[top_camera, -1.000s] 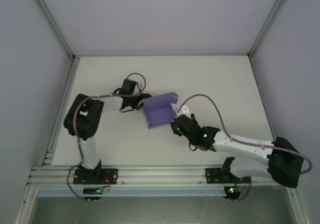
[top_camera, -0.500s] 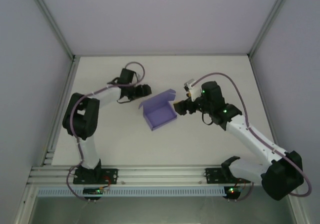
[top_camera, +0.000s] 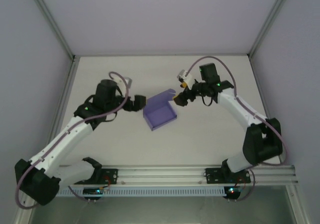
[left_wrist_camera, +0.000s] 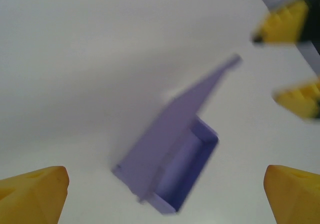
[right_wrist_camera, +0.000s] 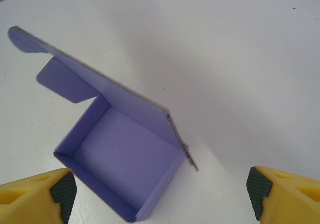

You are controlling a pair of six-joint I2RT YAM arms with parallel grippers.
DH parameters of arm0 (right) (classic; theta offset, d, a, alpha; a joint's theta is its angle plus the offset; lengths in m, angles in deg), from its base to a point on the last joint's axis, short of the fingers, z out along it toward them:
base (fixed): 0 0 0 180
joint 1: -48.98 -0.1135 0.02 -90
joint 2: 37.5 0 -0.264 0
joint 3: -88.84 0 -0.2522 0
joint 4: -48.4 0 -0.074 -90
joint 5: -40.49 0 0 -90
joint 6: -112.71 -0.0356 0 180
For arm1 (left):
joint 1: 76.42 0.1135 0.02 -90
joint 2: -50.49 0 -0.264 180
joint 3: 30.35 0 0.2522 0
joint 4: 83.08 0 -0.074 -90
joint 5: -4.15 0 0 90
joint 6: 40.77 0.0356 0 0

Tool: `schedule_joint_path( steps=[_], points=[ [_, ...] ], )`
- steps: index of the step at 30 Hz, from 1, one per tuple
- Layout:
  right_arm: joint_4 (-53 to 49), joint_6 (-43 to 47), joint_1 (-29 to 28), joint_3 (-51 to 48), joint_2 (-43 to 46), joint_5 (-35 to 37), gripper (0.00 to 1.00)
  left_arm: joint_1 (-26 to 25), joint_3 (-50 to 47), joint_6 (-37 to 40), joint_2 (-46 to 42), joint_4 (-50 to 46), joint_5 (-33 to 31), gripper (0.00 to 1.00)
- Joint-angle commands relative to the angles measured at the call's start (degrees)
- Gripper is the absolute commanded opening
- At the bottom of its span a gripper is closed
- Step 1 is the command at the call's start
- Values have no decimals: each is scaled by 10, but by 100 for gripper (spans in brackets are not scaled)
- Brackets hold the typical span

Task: Assemble paper box

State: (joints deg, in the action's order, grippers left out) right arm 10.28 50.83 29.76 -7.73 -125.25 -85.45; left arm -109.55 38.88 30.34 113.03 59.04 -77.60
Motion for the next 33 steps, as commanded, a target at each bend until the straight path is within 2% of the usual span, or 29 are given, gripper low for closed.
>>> schedule_joint_path(
  steps=[1,3,8,12,14,17,19,21,24,28,33],
  points=[
    [-75,85,-2,54,-38,-23,90,-28,20,25,51,-95,-81,91],
    [-87,104,-4,75,-61,-33,86,-32,31,24,85,-117,-87,82],
    [-128,131,-28,134,-122,3,81,-50,57,31,139,-117,-74,79],
    [-132,130,-41,158,-155,15,70,-54,71,25,166,-105,-86,56],
    [-137,122,-46,169,-168,22,65,-55,77,19,176,-99,-91,51],
    [-150,115,-57,171,-174,44,52,-57,85,12,194,-102,-91,30],
    [-154,107,-63,165,-175,63,33,-59,88,7,202,-100,-90,21],
    [-149,93,-69,156,-169,79,24,-60,91,0,207,-103,-95,15],
    [-141,63,-77,147,-155,112,13,-61,95,-8,209,-103,-114,10],
    [-131,8,-84,138,-137,150,8,-62,106,-22,218,-97,-143,0],
    [-85,-112,-89,113,-117,198,0,-61,116,-63,242,-63,-162,0]
  ],
)
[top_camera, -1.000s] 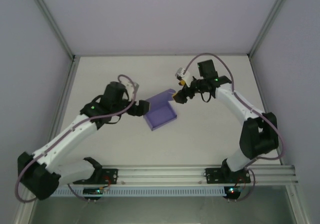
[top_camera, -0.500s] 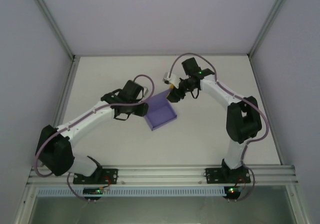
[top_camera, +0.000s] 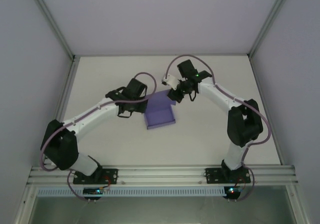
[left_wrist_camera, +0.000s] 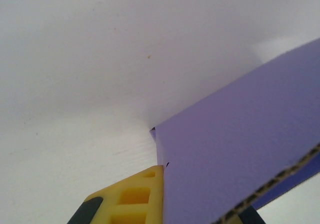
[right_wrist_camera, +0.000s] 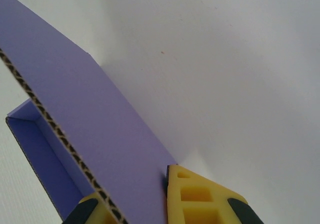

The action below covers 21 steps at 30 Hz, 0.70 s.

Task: Assemble paper box

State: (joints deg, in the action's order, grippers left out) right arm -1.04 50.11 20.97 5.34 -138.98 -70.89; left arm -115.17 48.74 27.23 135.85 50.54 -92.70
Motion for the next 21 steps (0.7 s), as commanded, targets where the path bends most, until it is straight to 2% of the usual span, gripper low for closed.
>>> schedule_joint_path(
  steps=[1,5,9,13,14,17,21],
  points=[
    [45,-124,-6,-31,27,54,0,-5,18,-39,20,34,-8,0],
    [171,-238,-38,-97,65,155,0,-5,36,-82,50,77,-8,0],
    [222,-349,-75,-105,74,278,0,-4,61,-123,73,112,-11,0],
    [241,-359,-132,-86,66,427,0,-4,84,-139,81,140,-3,0],
    [233,-365,-140,-76,61,430,0,-3,89,-147,84,140,-14,0],
    [237,-463,-143,-66,48,418,0,0,78,-182,83,182,-19,0],
    [264,-562,-139,-68,21,410,0,13,72,-225,96,259,45,0]
  ],
)
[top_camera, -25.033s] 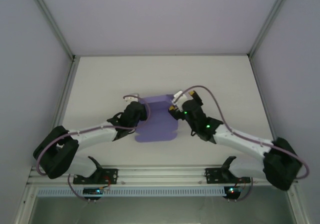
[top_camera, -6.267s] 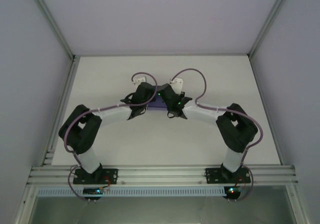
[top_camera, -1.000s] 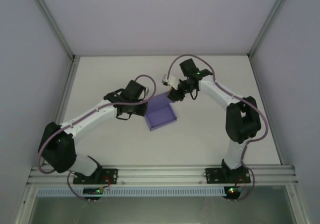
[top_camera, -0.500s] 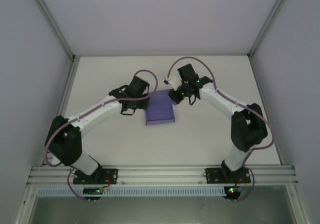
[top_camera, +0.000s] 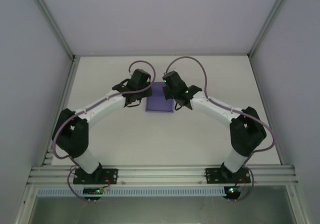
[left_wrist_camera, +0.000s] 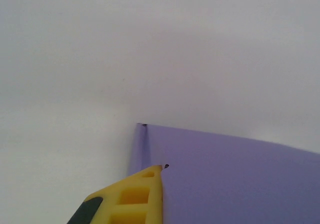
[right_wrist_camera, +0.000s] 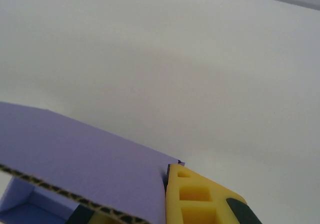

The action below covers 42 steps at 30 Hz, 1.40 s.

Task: Assemble paper box

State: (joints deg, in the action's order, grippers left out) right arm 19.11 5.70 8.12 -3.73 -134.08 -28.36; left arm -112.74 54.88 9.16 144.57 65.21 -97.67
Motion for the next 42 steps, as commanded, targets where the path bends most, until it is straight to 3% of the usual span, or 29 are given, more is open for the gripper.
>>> schedule_joint_path(
  steps=[1,5,14,19,20,21,24,36,42],
  points=[
    [68,-145,-5,24,-33,-22,0,-11,28,-44,17,102,94,0],
    [112,-217,18,17,-38,-76,0,-12,57,-41,47,61,87,0],
    [145,-282,18,-24,-57,-66,0,-12,-9,-60,48,75,87,0],
    [196,-205,-11,-111,-31,5,0,-19,-72,-43,15,80,77,0],
    [214,-293,-16,-136,-21,20,0,-22,-94,-38,7,89,72,0],
    [251,-167,-20,-169,-10,30,0,-25,-117,-36,-5,99,67,0],
    [358,-103,-31,-253,17,26,0,-39,-173,-38,-31,122,64,0],
    [505,26,-127,-380,-5,112,0,-99,-272,-68,-67,124,-5,0],
    [597,47,-137,-439,-27,107,0,-116,-308,-84,-76,136,-11,12]
  ],
)
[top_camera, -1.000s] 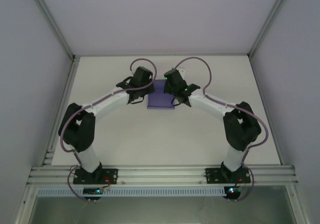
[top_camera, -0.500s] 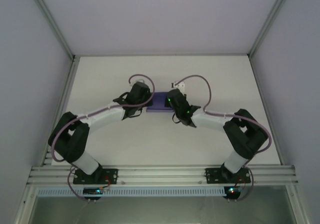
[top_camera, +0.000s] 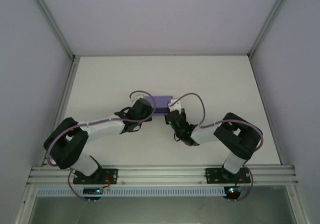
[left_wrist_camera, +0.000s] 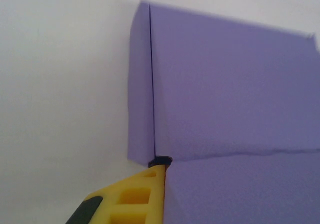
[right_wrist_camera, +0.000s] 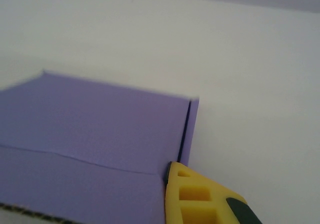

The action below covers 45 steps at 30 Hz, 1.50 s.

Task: Assemble paper box

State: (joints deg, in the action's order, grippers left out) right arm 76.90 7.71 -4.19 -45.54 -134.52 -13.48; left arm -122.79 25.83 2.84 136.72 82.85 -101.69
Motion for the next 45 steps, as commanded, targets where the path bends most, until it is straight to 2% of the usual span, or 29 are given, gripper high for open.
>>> schedule_joint_path(
  steps=[1,3,6,10,13,14,15,16,18,19,23,26,28,32,34,38,42,45],
  points=[
    [11,24,-16,-21,-25,-35,0,-19,-16,-22,-1,-46,26,17],
    [9,22,-19,-27,-24,-23,0,-25,-14,-26,-13,-61,17,31],
    [38,19,-20,-48,-19,-19,0,-35,-14,-30,-41,-78,8,41],
    [14,25,-20,-40,-16,-16,0,-37,0,-38,-86,-139,29,58],
    [23,32,-21,-39,-22,-20,0,-38,20,-37,-135,-212,22,76],
    [23,33,-20,-39,-22,-19,0,-37,29,-33,-153,-236,8,82],
    [21,34,-20,-38,-22,-21,0,-37,38,-28,-169,-256,-11,96],
    [17,35,-20,-37,-22,-21,0,-32,46,-13,-185,-265,-34,100],
    [16,42,-19,-34,-22,-25,0,-3,68,14,-192,-273,-52,100],
    [15,43,-19,-31,-23,-23,0,31,81,29,-184,-272,-29,100],
    [11,45,-19,-28,-26,-23,0,146,118,84,-99,-193,133,100],
    [10,50,-18,-24,-33,-21,2,166,169,113,-8,-165,194,99],
    [6,56,-19,-19,-37,-16,2,169,206,116,46,-181,185,95],
    [-1,59,-21,-16,-38,-6,3,176,222,112,115,-160,230,79],
    [-4,57,-22,-18,-34,-4,5,177,217,106,130,-146,249,76],
    [-27,64,-29,-25,-18,-2,17,176,178,77,139,-90,277,73],
    [-111,62,-58,-32,39,5,46,177,157,62,157,-62,290,65],
    [-216,10,-81,-32,106,10,58,177,149,61,167,-55,291,64]
  ],
)
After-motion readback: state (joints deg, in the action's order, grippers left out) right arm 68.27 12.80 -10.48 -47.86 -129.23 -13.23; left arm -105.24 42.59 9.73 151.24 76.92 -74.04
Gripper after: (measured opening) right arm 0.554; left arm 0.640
